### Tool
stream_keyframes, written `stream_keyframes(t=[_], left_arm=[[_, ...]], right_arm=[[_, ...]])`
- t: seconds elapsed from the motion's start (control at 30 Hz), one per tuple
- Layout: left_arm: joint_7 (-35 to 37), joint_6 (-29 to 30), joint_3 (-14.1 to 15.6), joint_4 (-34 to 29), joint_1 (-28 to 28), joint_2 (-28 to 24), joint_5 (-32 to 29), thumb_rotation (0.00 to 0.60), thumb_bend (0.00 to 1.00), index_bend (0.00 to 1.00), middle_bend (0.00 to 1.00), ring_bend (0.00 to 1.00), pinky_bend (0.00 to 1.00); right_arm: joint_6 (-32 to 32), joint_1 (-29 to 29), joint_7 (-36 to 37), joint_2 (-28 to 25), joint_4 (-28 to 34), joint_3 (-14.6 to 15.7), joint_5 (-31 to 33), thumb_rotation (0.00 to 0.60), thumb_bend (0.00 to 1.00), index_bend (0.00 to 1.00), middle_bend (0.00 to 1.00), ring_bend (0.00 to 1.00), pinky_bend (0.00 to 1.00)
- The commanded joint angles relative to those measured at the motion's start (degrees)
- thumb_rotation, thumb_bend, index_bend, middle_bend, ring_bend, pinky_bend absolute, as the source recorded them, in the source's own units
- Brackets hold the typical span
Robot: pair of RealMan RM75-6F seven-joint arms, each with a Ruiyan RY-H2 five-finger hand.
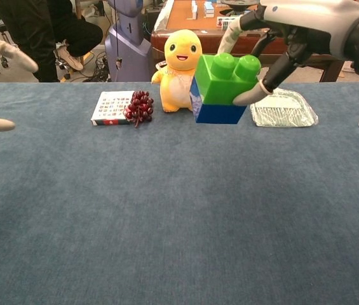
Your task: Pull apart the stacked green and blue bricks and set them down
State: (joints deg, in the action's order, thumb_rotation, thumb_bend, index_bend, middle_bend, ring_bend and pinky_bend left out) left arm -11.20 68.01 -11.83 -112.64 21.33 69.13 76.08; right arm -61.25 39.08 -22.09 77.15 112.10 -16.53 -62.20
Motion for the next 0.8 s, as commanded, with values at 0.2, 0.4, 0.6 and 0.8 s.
stream_keyframes(t=[0.2, 0.4, 0.6, 0.8], left_arm=[[-2.13, -5.56, -3.69, -1.97, 8.17, 6.67, -6.29, 0.6, 0.0, 0.35, 1.0, 1.0, 1.0], [-2.29, -5.66, -4.62, -1.47, 10.92, 10.1, -8.32, 0.6, 0.0, 0.35, 1.0, 1.0, 1.0], [2.54, -5.14, -6.22, -1.46, 12.28, 12.49, -9.66, 0.6, 0.0, 0.35, 1.0, 1.0, 1.0], [5.55, -6.11, -5.76, -0.94, 13.3, 13.26, -9.48, 0.6, 0.0, 0.34, 1.0, 1.0, 1.0]], right_arm=[[-0.57, 2.61, -1.12, 2.12, 0.09, -0.78, 0.42, 0.6, 0.1, 0.64, 0.2, 0.03, 0.22], [-1.04, 4.01, -0.11, 4.12, -0.22, -1.62, 1.4, 0.6, 0.1, 0.64, 0.2, 0.03, 0.22], [-1.48, 5.13, 1.07, 6.85, -1.39, -1.46, 1.53, 0.6, 0.1, 0.64, 0.2, 0.03, 0.22], [-1.97, 6.47, 1.69, 9.53, -3.27, -2.02, 2.05, 0.6, 0.11, 0.64, 0.2, 0.03, 0.22]])
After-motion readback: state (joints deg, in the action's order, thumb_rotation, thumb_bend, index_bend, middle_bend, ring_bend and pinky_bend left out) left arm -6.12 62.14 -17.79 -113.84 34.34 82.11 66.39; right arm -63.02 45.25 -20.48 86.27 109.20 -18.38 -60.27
